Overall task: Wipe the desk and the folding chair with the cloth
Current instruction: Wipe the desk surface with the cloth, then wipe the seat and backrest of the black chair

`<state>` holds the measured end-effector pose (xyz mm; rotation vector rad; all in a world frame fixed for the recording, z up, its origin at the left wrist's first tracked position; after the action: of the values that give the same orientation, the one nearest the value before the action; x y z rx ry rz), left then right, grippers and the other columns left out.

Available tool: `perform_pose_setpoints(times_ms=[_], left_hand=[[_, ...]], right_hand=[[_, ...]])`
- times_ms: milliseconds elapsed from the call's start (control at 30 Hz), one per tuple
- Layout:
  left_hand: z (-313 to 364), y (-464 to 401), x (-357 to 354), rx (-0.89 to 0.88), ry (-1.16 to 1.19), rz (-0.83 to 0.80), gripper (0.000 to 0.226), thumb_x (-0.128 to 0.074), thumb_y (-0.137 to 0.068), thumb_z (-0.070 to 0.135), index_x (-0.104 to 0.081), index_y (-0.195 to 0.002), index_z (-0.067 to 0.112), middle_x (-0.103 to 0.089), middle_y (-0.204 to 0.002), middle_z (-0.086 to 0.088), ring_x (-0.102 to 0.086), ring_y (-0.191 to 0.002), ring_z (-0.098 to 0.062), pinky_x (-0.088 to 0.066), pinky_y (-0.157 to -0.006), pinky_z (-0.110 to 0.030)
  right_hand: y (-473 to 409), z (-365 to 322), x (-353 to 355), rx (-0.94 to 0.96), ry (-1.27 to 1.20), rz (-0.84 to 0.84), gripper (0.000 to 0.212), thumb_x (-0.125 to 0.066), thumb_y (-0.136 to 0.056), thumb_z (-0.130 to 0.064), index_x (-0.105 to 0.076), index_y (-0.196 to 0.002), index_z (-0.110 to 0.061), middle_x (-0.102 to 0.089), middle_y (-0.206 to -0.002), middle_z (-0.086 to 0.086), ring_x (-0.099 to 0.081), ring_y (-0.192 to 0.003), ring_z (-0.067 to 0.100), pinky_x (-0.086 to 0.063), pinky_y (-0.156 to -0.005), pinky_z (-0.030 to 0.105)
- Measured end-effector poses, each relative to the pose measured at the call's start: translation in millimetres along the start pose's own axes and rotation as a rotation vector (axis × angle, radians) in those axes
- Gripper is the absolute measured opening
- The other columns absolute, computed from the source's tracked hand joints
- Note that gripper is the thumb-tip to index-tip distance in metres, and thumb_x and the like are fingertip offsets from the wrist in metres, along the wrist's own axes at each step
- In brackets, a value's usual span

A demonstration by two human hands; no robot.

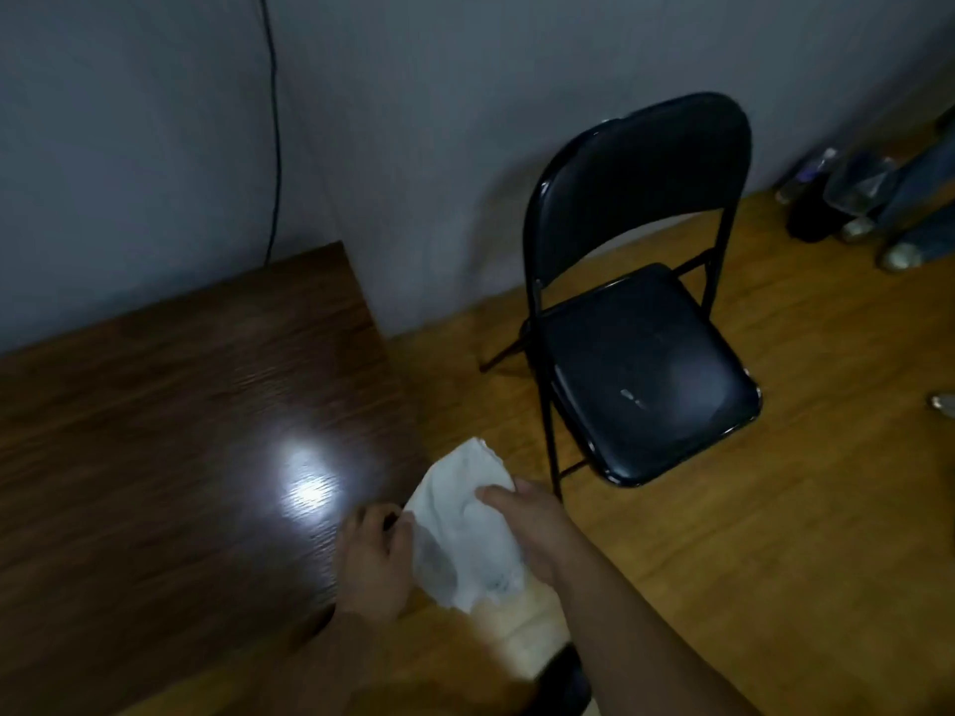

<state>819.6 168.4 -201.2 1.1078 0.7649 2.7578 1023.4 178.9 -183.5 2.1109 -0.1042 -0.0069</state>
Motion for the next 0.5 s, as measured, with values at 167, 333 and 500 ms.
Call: perform_pose_setpoints(times_ms=[167, 333, 500], left_hand=[[71.4, 34.9, -60.4, 0.254, 0.528, -0.035, 0.014, -0.058, -0.098, 0.039, -0.063, -0.085, 0.043, -0.068, -0.101, 0.000, -0.065, -0.095, -0.022, -0.049, -0.072, -0.034], [129.7, 50.0, -125.6, 0.402, 0.851, -0.201, 0.039, -0.063, -0.089, 0.058, -0.068, -0.116, 0.031, -0.074, -0.115, -0.001, -0.072, -0.105, -0.028, -0.057, -0.090, -0.049], [191.1, 42.3, -172.2, 0.393, 0.921, -0.293, 0.025, -0.070, -0.084, 0.040, -0.079, -0.099, 0.021, -0.079, -0.101, -0.004, -0.077, -0.087, -0.022, -0.061, -0.059, -0.032]], right_hand=[[19.8, -2.1, 120.3, 0.016, -0.228, -0.139, 0.032, -0.071, -0.093, -0.028, -0.070, -0.124, -0.022, -0.078, -0.116, 0.004, -0.072, -0.110, 0.028, -0.057, -0.098, 0.050], [27.0, -13.2, 212.6, 0.009, -0.326, -0.187, 0.032, -0.067, -0.096, -0.023, -0.067, -0.128, -0.020, -0.076, -0.121, 0.007, -0.071, -0.114, 0.029, -0.058, -0.097, 0.048], [13.5, -24.9, 276.6, -0.042, -0.379, -0.240, 0.039, -0.071, -0.092, -0.020, -0.067, -0.131, -0.013, -0.074, -0.124, 0.015, -0.072, -0.112, 0.032, -0.061, -0.086, 0.044]])
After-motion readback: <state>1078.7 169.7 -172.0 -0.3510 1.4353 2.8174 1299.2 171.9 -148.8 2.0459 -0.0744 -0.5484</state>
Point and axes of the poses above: each hand's wrist, its own y-axis away from the middle knuckle, its own x-axis out of the back of the hand, z = x × y, the point moved 2 cm from there along -y, towards the middle knuckle
